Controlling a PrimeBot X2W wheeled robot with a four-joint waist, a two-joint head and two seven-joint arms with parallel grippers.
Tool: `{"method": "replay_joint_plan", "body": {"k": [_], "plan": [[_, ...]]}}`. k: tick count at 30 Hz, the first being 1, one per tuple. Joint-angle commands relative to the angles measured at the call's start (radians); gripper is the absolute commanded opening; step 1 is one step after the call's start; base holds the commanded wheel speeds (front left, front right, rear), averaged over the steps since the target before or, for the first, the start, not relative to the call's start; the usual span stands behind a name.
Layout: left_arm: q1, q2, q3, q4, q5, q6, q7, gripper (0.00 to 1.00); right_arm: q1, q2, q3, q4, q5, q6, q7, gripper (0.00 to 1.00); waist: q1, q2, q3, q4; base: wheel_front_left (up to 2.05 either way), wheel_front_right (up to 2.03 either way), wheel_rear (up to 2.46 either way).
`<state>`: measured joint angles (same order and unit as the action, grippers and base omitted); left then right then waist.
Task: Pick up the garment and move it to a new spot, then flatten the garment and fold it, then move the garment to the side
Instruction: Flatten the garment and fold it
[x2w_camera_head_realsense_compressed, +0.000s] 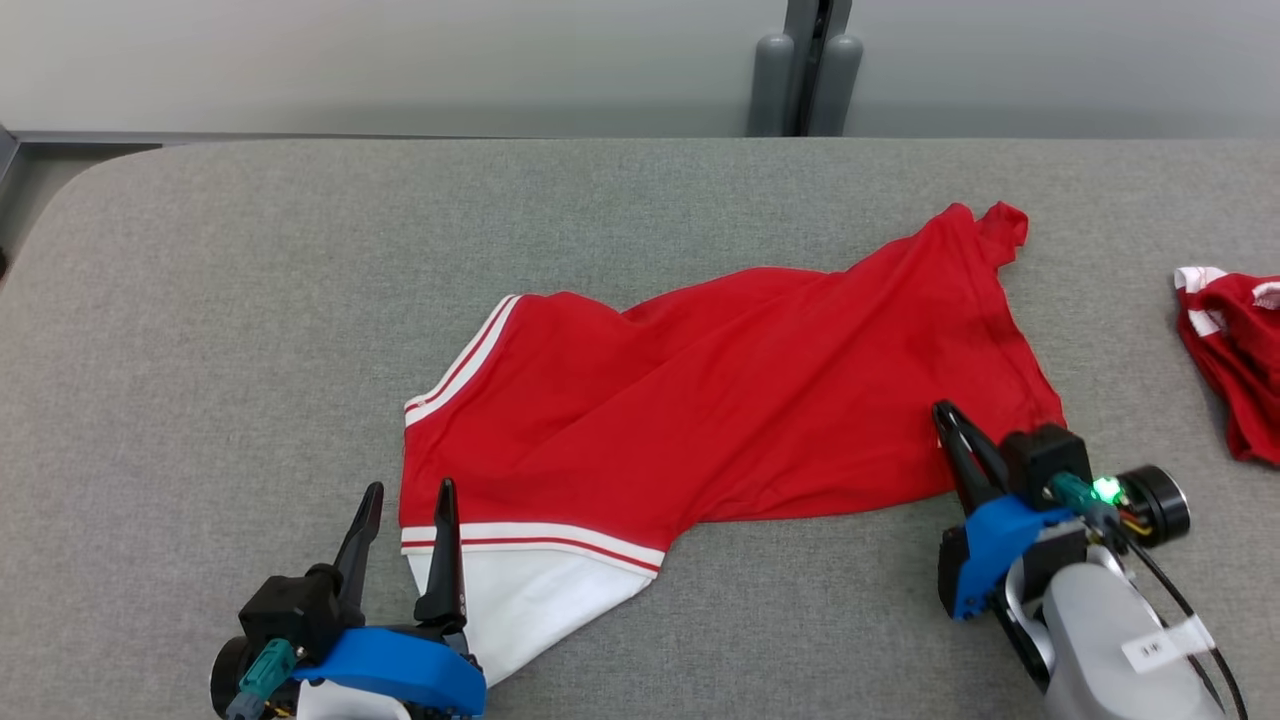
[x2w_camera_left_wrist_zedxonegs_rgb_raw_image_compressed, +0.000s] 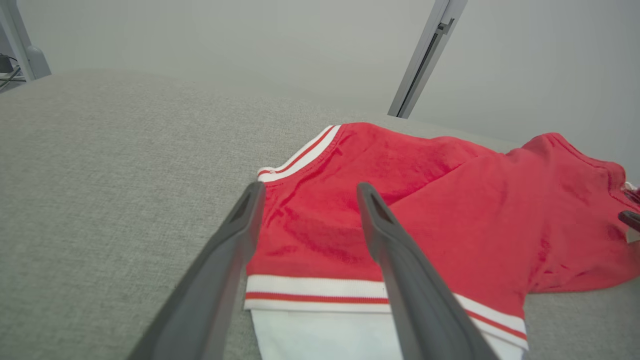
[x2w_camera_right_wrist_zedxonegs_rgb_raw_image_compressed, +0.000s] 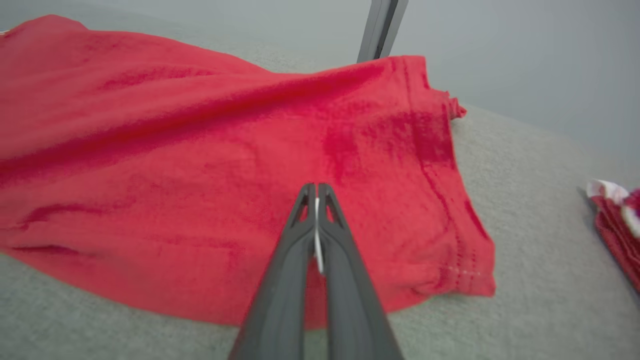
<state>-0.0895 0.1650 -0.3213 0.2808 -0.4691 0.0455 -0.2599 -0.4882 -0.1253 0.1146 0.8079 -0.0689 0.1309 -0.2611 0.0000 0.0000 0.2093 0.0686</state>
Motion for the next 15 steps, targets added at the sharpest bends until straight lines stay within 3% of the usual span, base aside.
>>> {"method": "replay_joint_plan", "body": {"k": [1,13,14,15], "plan": [[0.001,0.005,0.005,-0.003,-0.001,0.005,-0.005,1.00,0.039,-0.003,-0.011,-0.034,0.003,0.000,-0.005,0.00,0.0000,0.0000,-0.008,-0.006,0.00,0.00,0.00],[0.023,0.011,0.014,-0.012,-0.012,0.012,-0.006,1.00,0.304,0.030,-0.062,-0.323,-0.010,0.000,0.047,0.00,0.0000,0.0000,-0.037,-0.054,0.00,0.00,0.00],[0.021,0.013,0.015,-0.012,-0.013,0.011,-0.006,1.00,0.313,0.032,-0.061,-0.335,-0.011,0.000,0.053,0.05,0.0000,0.0000,-0.038,-0.055,0.00,0.00,0.00],[0.020,0.013,0.015,-0.013,-0.014,0.010,-0.006,1.00,0.321,0.035,-0.058,-0.341,-0.009,0.000,0.058,0.16,0.0000,0.0000,-0.039,-0.054,0.00,0.00,0.00]]}}
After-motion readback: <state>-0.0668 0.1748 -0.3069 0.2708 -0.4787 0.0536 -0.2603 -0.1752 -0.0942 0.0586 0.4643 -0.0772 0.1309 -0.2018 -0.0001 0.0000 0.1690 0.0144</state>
